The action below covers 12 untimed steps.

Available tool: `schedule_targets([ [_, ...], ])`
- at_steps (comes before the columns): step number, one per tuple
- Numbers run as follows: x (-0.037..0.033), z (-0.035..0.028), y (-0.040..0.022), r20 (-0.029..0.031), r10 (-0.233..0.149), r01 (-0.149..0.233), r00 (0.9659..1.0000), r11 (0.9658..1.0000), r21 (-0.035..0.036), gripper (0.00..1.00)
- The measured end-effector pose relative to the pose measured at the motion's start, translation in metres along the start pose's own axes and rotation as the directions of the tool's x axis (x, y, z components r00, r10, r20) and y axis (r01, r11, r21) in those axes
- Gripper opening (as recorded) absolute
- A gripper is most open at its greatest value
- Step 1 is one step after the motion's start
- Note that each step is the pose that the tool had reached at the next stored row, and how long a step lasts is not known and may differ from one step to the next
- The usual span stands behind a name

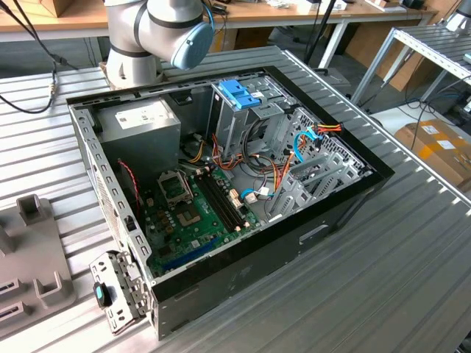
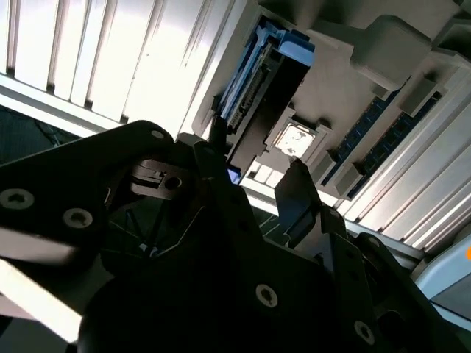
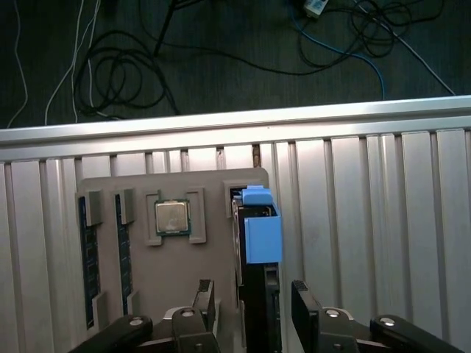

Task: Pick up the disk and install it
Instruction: 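Pick up the disk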

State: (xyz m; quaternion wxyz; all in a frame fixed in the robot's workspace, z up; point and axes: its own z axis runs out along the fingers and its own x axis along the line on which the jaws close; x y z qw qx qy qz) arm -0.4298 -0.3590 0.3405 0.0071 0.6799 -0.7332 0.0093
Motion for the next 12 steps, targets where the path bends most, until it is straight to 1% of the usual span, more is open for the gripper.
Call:
schedule_targets([
  [2,-0.0001,0.0031,0.0000,-0.0001,0.000,0.000,1.0000,1.0000,-0.0001,0.54],
  [5,-0.0001,0.0039,0.0000,0.0000,0.000,0.000,1.0000,1.0000,-0.0001,0.54],
  [6,-0.0001,0.0051,0.0000,0.0001,0.000,0.000,1.0000,1.0000,0.0002,0.54],
  [12,-0.0003,0.0146,0.0000,0.0000,0.000,0.000,1.0000,1.0000,-0.0001,0.54],
])
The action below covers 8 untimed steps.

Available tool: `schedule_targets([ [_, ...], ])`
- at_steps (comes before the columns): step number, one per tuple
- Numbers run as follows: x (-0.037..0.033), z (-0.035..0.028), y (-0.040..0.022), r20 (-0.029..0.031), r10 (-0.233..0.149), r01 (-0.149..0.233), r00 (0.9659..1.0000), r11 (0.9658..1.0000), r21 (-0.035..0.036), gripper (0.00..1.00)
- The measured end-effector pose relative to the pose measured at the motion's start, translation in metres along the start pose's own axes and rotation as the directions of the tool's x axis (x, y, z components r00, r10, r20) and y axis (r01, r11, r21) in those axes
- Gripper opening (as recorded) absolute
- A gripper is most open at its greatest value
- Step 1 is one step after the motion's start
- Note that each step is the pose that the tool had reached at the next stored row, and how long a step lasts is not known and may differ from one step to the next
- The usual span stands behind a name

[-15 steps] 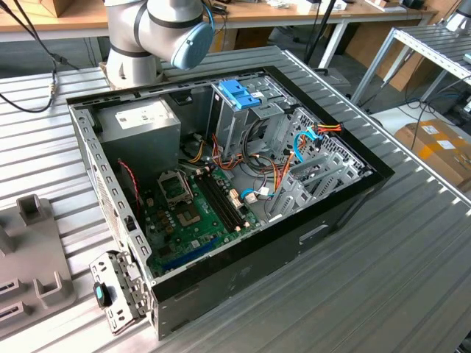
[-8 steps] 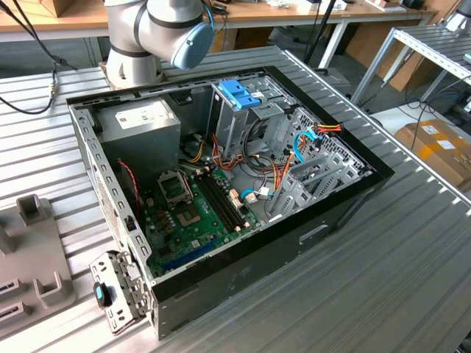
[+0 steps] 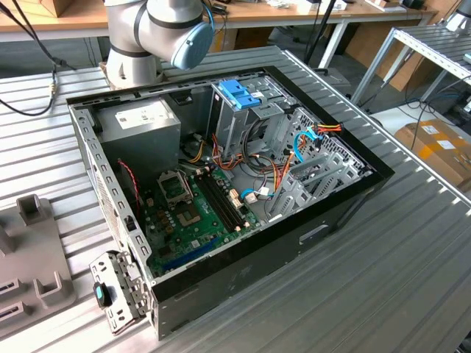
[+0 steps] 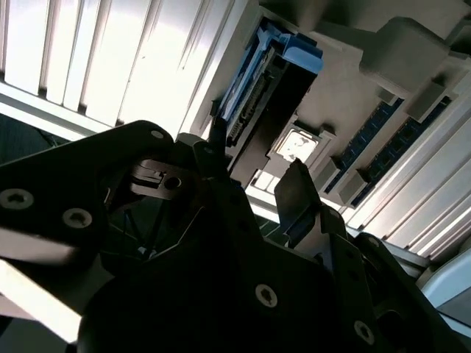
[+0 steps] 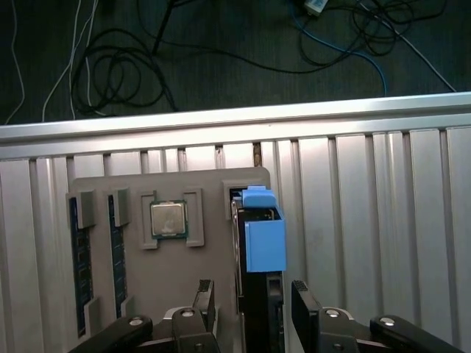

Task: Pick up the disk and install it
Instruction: 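Pick up the disk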

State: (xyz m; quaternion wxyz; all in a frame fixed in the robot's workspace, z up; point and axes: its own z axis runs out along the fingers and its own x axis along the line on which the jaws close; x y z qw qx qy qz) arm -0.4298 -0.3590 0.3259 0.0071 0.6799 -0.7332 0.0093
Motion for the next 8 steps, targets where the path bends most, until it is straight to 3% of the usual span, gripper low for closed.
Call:
schedule_targets([
  [6,0.0000,0.0054,0.0013,0.0008,-0.003,0.003,1.0000,0.9999,0.0107,0.54],
  [8,0.0000,0.0055,0.0014,0.0008,-0.005,0.005,1.0000,0.9999,0.0113,0.54],
])
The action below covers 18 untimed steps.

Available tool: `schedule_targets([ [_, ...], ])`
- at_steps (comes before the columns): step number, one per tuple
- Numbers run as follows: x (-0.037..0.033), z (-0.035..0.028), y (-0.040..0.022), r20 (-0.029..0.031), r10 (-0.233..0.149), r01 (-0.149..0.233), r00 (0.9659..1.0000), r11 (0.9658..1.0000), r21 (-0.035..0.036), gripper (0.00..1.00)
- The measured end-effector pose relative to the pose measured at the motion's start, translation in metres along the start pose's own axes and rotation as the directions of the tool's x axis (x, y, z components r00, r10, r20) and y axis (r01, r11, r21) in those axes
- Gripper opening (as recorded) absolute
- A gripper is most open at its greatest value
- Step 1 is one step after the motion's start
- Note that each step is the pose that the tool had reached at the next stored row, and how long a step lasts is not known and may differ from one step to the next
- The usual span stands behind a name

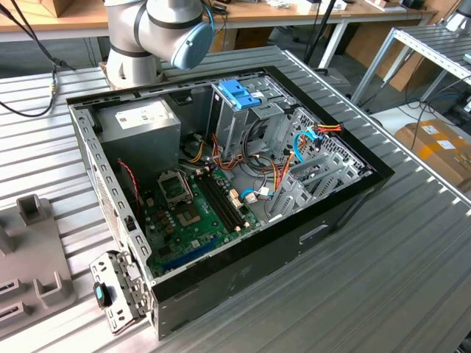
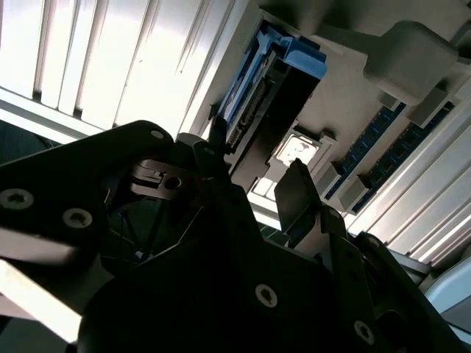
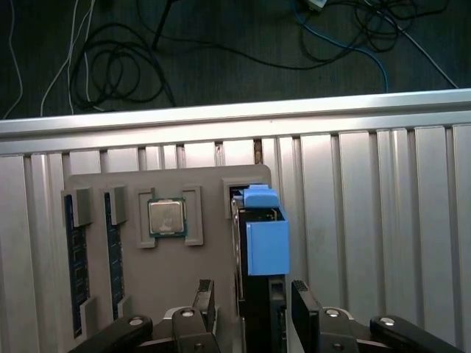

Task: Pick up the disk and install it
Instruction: 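Pick up the disk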

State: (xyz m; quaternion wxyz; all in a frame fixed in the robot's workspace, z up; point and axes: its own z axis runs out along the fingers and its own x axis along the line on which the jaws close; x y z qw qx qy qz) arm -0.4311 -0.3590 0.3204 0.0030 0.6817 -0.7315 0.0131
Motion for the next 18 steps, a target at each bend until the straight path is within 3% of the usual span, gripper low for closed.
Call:
schedule_targets([
  [12,0.0000,0.0024,0.0001,0.0002,-0.001,0.001,1.0000,1.0000,0.0000,0.54],
  [18,-0.0003,0.0049,0.0035,0.0004,-0.001,0.001,1.0000,1.0000,0.0003,0.54],
])
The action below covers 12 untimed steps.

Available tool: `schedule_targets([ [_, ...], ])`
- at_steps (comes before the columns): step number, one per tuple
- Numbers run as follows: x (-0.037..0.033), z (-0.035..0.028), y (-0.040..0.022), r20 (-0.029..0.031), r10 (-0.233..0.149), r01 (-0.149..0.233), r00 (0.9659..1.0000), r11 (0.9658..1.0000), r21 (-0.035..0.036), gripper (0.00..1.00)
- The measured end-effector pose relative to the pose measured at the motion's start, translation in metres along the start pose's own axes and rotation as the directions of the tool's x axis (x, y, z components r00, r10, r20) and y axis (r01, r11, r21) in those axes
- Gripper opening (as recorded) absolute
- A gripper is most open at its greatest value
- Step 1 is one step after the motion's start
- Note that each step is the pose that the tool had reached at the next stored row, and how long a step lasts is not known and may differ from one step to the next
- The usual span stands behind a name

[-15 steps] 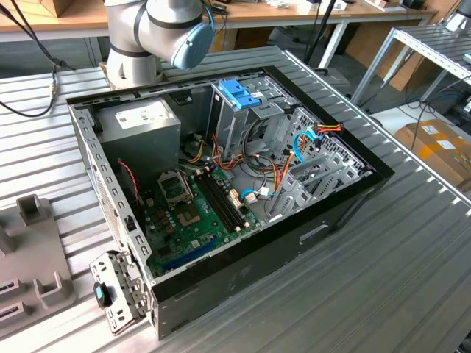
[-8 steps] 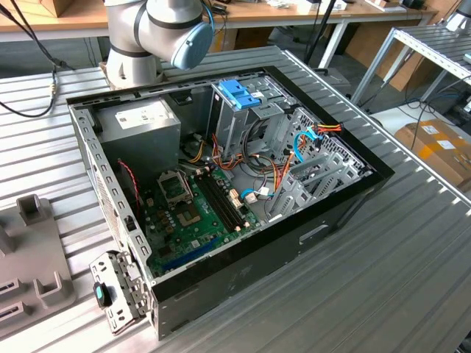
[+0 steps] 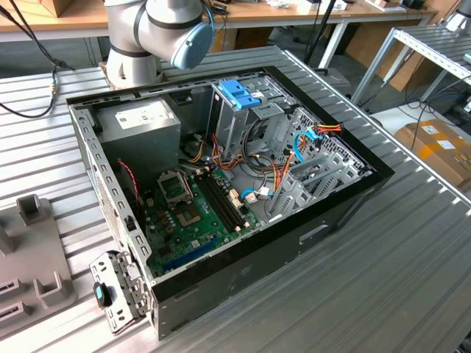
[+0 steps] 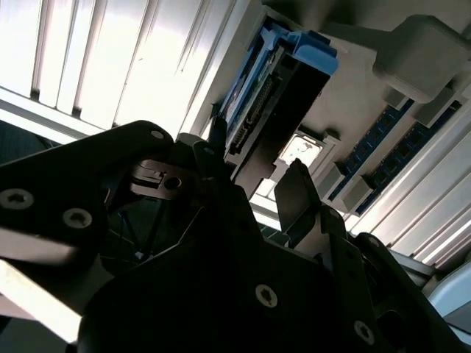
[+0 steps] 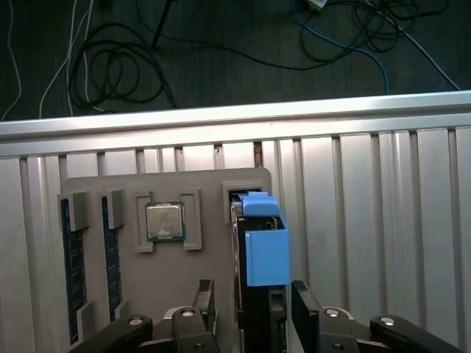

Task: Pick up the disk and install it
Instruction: 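Pick up the disk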

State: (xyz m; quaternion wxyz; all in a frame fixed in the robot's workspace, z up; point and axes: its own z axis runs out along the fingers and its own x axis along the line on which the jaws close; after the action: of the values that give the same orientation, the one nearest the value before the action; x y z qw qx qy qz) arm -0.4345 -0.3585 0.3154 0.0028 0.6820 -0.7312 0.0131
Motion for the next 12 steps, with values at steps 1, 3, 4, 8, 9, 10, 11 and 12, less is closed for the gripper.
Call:
schedule_targets([
  [1,0.0000,0.0010,0.0001,0.0001,0.000,0.000,1.0000,1.0000,0.0002,0.54],
  [3,-0.0001,0.0035,0.0001,0.0001,-0.001,0.001,1.0000,1.0000,0.0003,0.54],
  [4,-0.0002,0.0055,0.0001,-0.0001,-0.002,0.002,1.0000,1.0000,0.0004,0.54],
  [8,-0.0006,0.0072,-0.0003,-0.0003,-0.002,0.002,1.0000,1.0000,0.0002,0.54],
  [9,-0.0006,0.0073,-0.0003,-0.0003,-0.002,0.002,1.0000,1.0000,0.0003,0.54],
  [10,-0.0007,0.0074,-0.0004,-0.0002,-0.002,0.002,1.0000,1.0000,0.0004,0.54],
  [11,-0.0008,0.0074,-0.0007,-0.0001,-0.002,0.002,1.0000,1.0000,0.0005,0.54],
  [12,-0.0008,0.0074,-0.0007,-0.0002,-0.002,0.002,1.0000,1.0000,0.0005,0.54],
])
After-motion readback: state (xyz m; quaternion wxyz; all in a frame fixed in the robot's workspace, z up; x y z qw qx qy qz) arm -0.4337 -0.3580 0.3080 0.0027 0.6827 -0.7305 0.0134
